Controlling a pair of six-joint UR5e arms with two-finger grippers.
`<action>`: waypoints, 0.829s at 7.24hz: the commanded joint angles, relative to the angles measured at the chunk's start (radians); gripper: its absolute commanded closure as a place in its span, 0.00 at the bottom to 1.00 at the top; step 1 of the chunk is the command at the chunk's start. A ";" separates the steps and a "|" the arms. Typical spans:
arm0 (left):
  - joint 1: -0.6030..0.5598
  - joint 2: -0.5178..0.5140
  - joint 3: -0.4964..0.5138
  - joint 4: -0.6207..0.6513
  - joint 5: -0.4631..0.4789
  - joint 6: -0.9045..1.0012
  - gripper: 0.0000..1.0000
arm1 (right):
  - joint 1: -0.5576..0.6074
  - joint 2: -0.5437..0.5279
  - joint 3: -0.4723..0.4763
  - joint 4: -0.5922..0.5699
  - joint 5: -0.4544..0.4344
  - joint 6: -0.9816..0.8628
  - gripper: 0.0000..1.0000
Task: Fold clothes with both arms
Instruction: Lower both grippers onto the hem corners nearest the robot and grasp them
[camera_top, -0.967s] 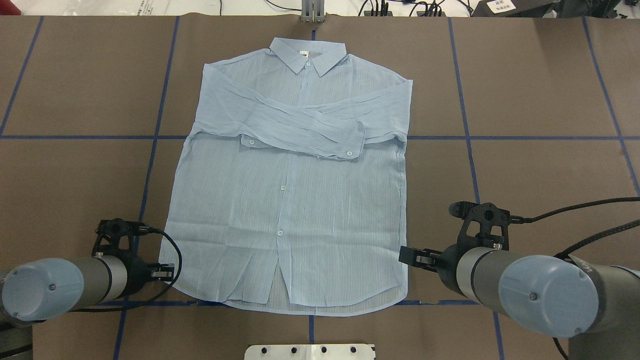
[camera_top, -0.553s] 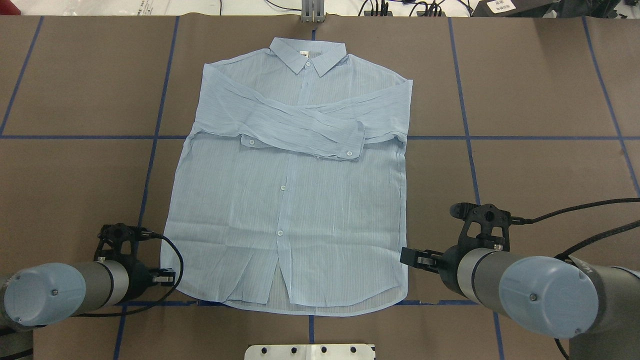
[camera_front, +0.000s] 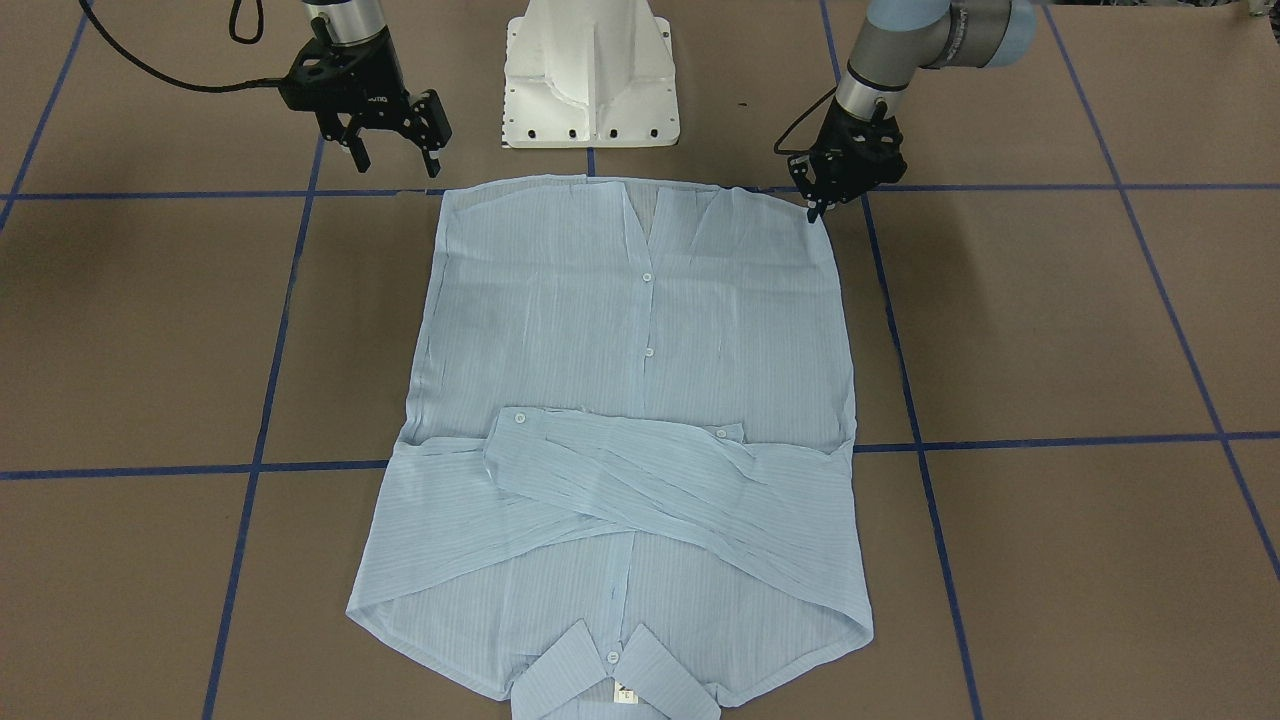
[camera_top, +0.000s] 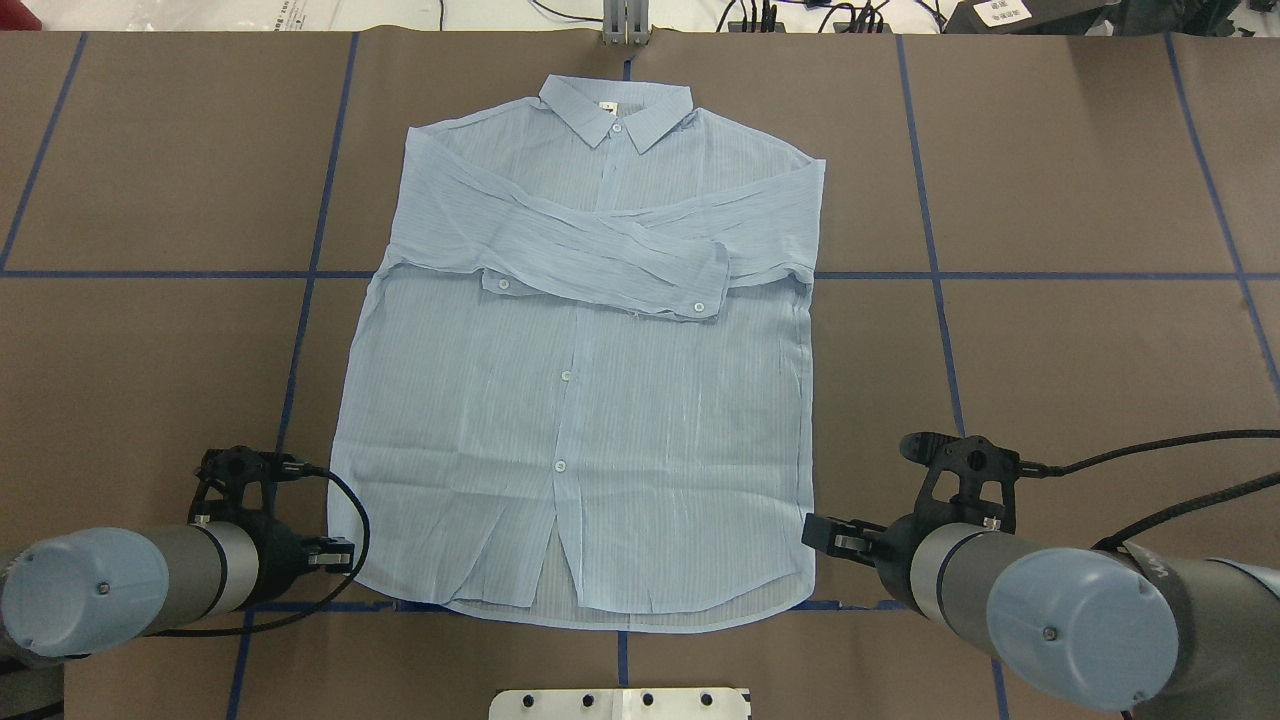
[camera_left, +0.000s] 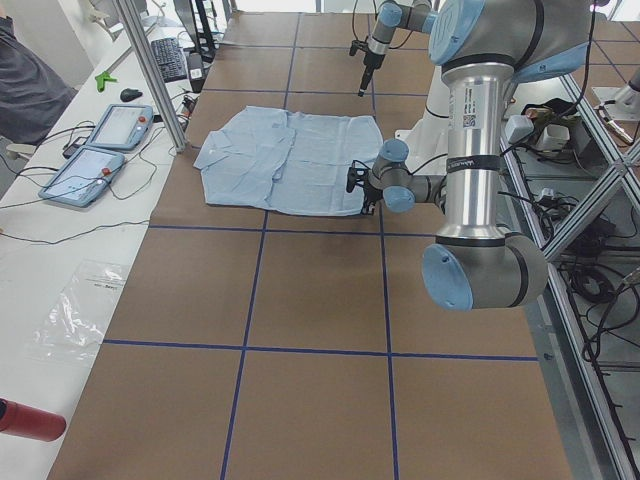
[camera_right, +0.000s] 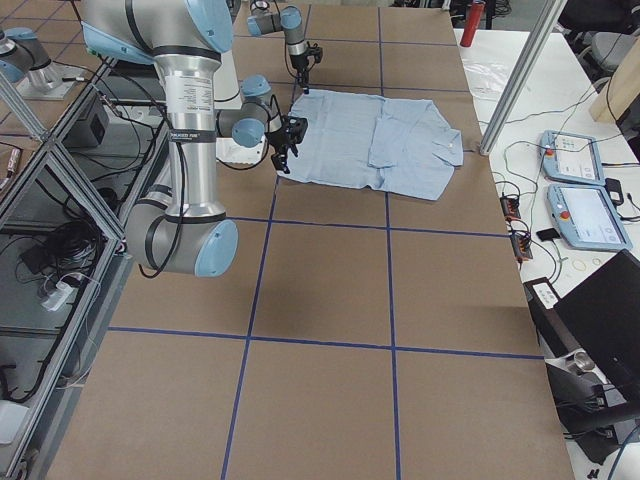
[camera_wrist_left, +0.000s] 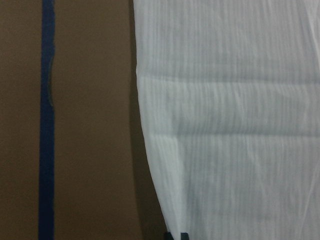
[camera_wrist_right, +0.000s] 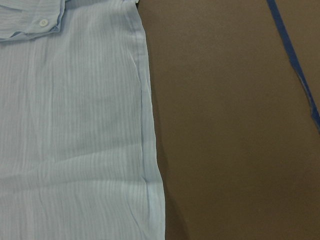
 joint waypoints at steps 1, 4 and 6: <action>0.000 -0.001 -0.021 -0.003 0.003 -0.023 1.00 | -0.037 0.001 -0.090 0.138 -0.055 0.055 0.07; 0.016 -0.001 -0.035 -0.005 0.040 -0.025 1.00 | -0.140 0.007 -0.143 0.145 -0.176 0.118 0.30; 0.041 -0.001 -0.040 -0.005 0.079 -0.028 1.00 | -0.166 0.010 -0.147 0.139 -0.188 0.118 0.38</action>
